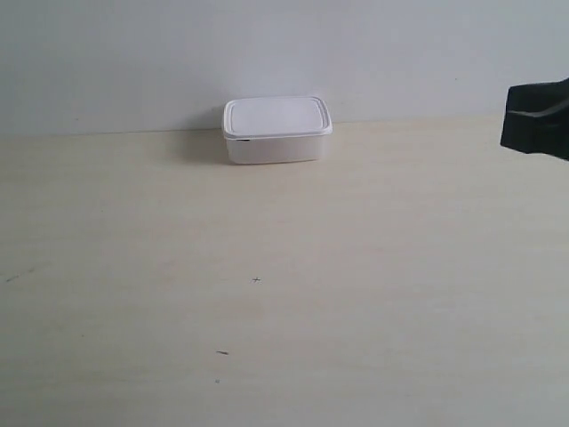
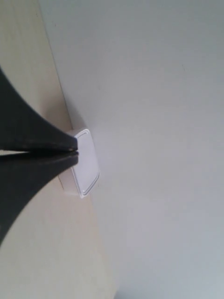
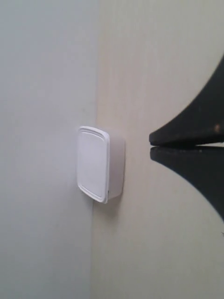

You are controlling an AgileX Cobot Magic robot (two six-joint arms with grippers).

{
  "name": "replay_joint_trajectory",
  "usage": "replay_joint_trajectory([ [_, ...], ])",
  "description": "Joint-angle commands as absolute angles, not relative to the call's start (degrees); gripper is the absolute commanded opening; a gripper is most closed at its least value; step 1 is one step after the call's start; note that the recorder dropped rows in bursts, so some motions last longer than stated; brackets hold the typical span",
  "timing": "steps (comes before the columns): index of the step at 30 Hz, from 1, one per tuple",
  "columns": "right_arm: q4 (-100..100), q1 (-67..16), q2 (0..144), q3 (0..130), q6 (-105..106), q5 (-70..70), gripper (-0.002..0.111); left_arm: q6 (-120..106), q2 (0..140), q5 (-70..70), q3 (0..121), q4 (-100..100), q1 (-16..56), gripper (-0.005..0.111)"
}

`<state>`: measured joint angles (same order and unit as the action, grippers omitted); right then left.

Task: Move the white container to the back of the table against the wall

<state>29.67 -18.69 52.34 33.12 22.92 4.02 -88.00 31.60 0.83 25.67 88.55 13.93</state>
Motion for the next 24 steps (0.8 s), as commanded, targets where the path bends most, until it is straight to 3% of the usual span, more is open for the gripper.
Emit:
replay_joint_trajectory([
  [1, 29.91, -18.67, 53.11, 32.95, 22.94, -2.3, 0.0, -88.14, 31.08, 0.37, 24.64, 89.24, 13.74, 0.0],
  [24, 29.95, -18.67, 51.73, 32.95, 22.85, -0.34, 0.0, -88.24, 31.08, 0.0, 24.64, 89.07, 13.74, 0.0],
])
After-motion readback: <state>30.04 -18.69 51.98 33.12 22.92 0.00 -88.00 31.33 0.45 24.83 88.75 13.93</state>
